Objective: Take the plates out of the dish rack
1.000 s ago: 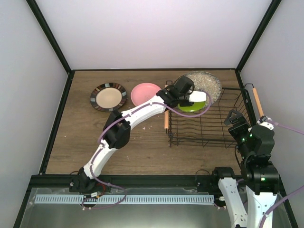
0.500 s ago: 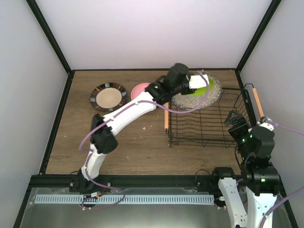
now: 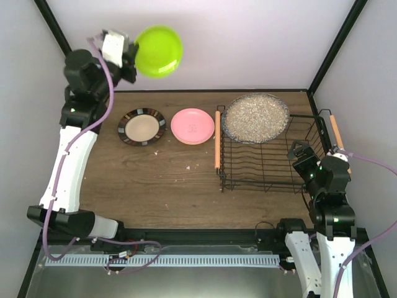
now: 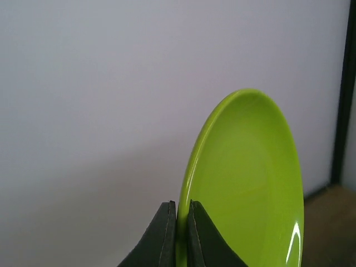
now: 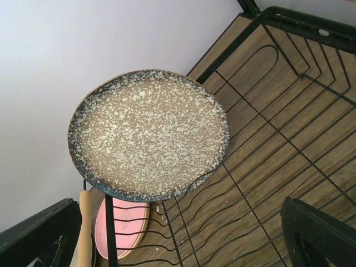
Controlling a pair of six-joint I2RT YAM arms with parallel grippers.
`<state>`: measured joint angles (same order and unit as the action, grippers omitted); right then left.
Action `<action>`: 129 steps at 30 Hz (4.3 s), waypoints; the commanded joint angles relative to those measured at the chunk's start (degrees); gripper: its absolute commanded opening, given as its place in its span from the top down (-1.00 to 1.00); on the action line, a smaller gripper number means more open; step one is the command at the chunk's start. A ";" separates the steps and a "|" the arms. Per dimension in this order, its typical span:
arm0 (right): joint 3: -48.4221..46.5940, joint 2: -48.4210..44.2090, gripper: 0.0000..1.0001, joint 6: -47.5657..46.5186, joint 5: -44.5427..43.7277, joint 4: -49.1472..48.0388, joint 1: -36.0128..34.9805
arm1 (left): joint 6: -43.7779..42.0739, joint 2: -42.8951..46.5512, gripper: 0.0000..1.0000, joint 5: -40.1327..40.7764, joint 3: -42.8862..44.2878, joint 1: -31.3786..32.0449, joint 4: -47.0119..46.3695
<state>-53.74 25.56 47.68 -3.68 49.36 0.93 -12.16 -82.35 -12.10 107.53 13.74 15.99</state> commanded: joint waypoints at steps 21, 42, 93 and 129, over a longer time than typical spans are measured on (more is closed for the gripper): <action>-0.76 -1.23 -1.00 1.82 -0.52 0.30 -0.58 | 20.69 -1.30 0.92 -20.71 -49.95 4.59 16.56; -3.52 -1.90 -1.00 1.55 -3.93 4.19 -0.58 | 26.23 -19.46 0.92 -13.33 -49.19 7.31 7.28; -6.46 -8.51 -1.00 4.17 -4.20 15.12 -0.60 | -20.57 -45.40 -0.54 -36.67 25.32 17.69 11.28; -8.80 -5.72 -1.00 -0.51 -4.93 16.15 -0.58 | -18.42 -54.76 0.90 -27.49 27.74 22.37 0.45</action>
<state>-62.00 19.66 47.83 -7.77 65.58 0.93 -29.87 -136.70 -38.28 133.82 35.42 17.69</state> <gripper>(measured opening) 0.997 0.082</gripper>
